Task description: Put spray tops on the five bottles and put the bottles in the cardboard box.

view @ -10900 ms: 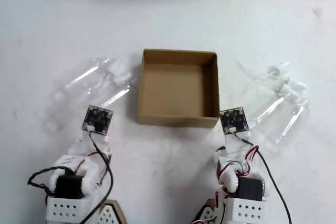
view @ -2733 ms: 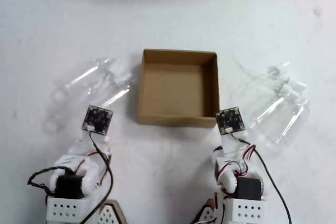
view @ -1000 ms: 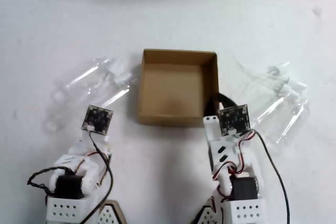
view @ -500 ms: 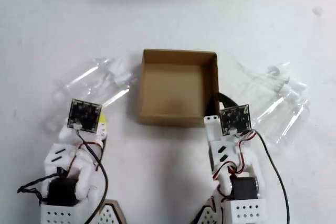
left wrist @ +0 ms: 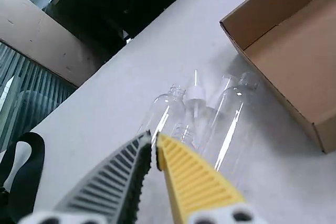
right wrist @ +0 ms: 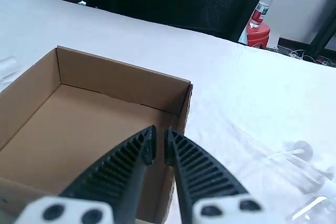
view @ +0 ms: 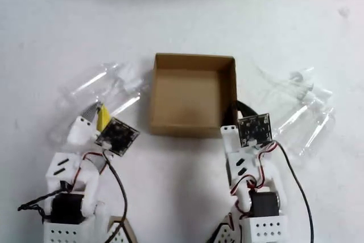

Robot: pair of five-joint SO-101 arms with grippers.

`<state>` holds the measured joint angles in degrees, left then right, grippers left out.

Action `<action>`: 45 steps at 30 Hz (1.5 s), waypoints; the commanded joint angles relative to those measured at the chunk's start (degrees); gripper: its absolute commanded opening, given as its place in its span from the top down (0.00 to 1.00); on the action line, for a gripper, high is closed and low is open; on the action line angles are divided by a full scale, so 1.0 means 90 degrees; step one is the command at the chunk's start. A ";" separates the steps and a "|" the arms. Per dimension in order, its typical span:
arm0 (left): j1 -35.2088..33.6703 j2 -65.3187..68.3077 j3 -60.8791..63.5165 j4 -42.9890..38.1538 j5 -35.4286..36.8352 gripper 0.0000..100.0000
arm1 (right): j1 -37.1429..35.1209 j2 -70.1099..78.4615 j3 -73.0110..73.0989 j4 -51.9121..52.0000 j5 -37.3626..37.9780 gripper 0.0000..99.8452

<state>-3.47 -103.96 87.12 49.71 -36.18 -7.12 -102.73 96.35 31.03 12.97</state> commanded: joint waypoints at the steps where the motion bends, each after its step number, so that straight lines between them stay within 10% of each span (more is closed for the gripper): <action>1: -0.0024 -0.0044 -0.0752 -0.0059 0.0332 0.98 | 0.0063 0.0044 0.0059 -0.0103 -0.0059 0.98; 16: 0.0845 0.4303 -0.4659 0.1192 0.0615 0.98 | 0.0063 0.0083 0.0059 -0.0103 -0.0059 0.98; 31: 0.0142 1.0183 -1.0178 0.4200 -0.1768 0.98 | 0.0073 0.2066 0.0088 -0.2007 -0.0039 0.98; 45: 0.0034 1.4452 -1.3949 0.4435 -0.2129 0.86 | 0.0073 0.2115 0.0088 -0.2056 -0.0039 0.98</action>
<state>-1.80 19.12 -28.04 89.10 -54.99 -7.12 -83.91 96.53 13.89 12.97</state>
